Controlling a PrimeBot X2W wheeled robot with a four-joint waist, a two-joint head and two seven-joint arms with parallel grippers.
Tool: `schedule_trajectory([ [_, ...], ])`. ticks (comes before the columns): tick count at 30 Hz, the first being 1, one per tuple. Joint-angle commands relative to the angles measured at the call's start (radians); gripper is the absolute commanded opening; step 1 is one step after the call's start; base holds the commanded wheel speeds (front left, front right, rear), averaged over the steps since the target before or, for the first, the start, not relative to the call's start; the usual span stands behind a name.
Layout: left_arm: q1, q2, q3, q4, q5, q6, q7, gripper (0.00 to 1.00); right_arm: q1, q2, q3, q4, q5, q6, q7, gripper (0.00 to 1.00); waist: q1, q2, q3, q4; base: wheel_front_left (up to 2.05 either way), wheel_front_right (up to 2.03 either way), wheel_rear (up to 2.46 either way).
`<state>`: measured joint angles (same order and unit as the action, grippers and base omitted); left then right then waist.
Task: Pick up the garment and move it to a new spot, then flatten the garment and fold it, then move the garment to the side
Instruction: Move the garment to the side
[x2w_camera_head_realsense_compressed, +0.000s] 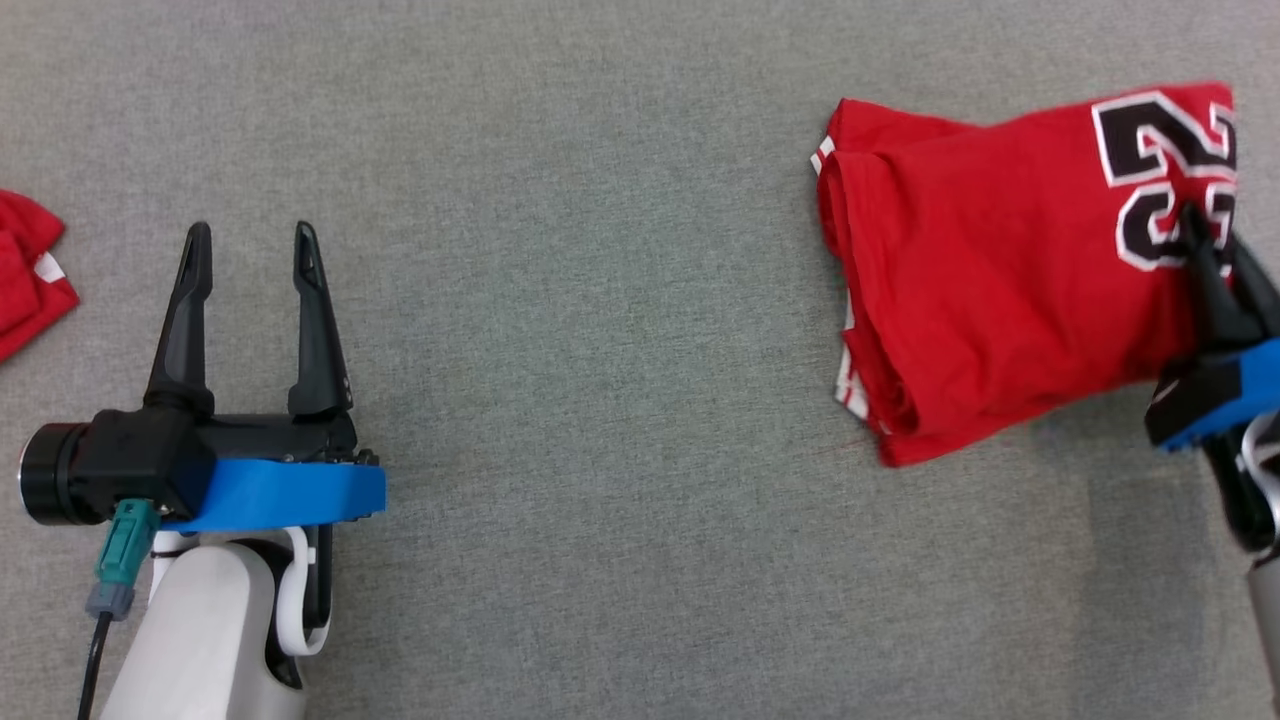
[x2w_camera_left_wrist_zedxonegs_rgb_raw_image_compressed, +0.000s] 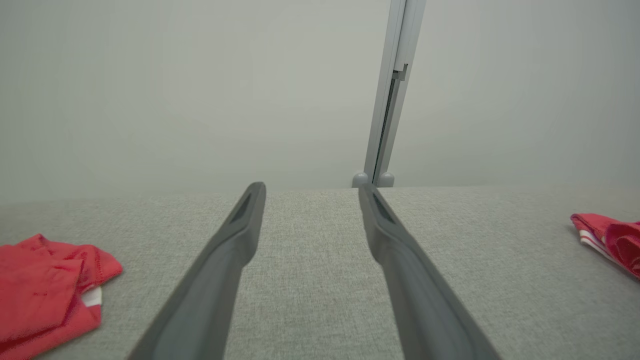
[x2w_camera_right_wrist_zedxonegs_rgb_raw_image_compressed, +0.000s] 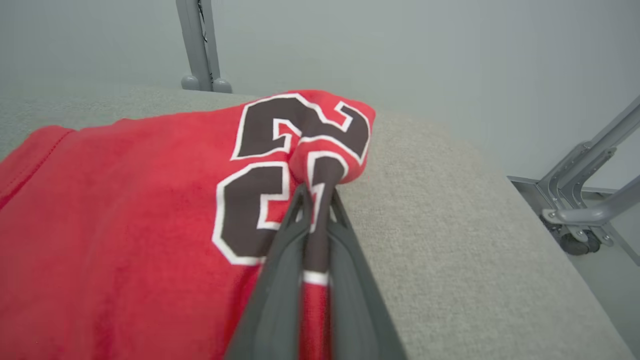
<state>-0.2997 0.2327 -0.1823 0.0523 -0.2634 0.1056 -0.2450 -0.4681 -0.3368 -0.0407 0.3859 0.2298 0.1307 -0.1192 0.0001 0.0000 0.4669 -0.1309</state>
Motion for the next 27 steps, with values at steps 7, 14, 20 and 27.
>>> schedule_trajectory([
  [7, -0.046, 0.010, -0.010, -0.045, 0.014, 0.010, 0.013, 1.00, -0.208, -0.098, 0.006, -0.011, -0.015, 0.000, 0.069, 0.00, -0.0001, 0.0000, 0.076, 0.031, 0.00, 0.00, 0.00],
  [14, -0.078, 0.009, -0.022, -0.080, 0.019, 0.014, 0.022, 1.00, -0.364, -0.256, -0.021, 0.104, -0.016, 0.000, 0.113, 0.00, -0.0001, 0.0000, 0.148, 0.072, 0.00, 0.00, 0.00],
  [20, -0.106, 0.007, -0.032, -0.090, 0.023, 0.012, 0.024, 1.00, -0.436, -0.348, -0.039, 0.198, -0.032, 0.000, 0.119, 0.00, -0.0001, 0.0000, 0.184, 0.095, 0.00, 0.00, 0.00],
  [27, -0.125, 0.008, -0.037, -0.090, 0.024, 0.017, 0.022, 1.00, -0.524, -0.389, -0.054, 0.337, -0.059, 0.000, 0.121, 0.99, -0.0001, 0.0000, 0.202, 0.110, 0.00, 0.00, 0.00],
])
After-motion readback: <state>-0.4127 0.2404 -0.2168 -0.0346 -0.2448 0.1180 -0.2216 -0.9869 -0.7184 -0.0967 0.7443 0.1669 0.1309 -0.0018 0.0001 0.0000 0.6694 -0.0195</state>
